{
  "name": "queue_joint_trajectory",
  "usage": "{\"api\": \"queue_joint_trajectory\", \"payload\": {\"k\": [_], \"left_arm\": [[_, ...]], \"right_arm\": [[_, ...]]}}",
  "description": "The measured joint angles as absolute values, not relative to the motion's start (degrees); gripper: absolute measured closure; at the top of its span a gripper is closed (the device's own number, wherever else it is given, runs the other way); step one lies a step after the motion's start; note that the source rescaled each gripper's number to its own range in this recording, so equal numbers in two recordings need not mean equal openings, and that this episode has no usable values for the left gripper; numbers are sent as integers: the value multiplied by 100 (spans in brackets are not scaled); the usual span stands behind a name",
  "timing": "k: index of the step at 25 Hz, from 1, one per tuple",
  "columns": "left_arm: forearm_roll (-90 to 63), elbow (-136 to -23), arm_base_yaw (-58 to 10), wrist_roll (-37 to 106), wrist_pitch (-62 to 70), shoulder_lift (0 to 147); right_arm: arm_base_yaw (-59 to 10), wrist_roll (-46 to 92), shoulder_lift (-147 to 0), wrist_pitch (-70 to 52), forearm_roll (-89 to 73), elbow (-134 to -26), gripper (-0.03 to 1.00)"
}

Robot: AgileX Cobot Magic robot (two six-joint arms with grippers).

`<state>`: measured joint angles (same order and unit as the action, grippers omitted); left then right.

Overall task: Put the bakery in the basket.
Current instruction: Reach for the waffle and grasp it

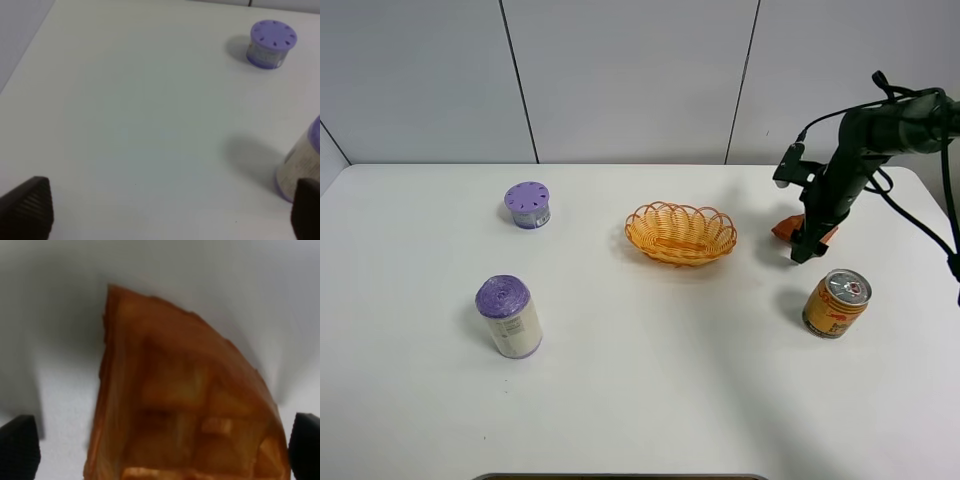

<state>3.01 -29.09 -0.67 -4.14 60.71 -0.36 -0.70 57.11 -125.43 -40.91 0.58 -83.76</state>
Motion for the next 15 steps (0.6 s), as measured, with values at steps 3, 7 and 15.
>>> {"api": "queue_joint_trajectory", "payload": {"k": [3,7,15], "left_arm": [[301,-2909,-67,-414,6071,-36],[301,-2909,-67,-414,6071,-36],[301,-2909,-67,-414,6071,-36]], "right_arm": [[-40,5685,-12578,-4091,72,-8376,-3],[-11,5651,-12661,-4111,67,-8383,-3],[0,5613,-12699,-4128,48,-8424,-3]]}}
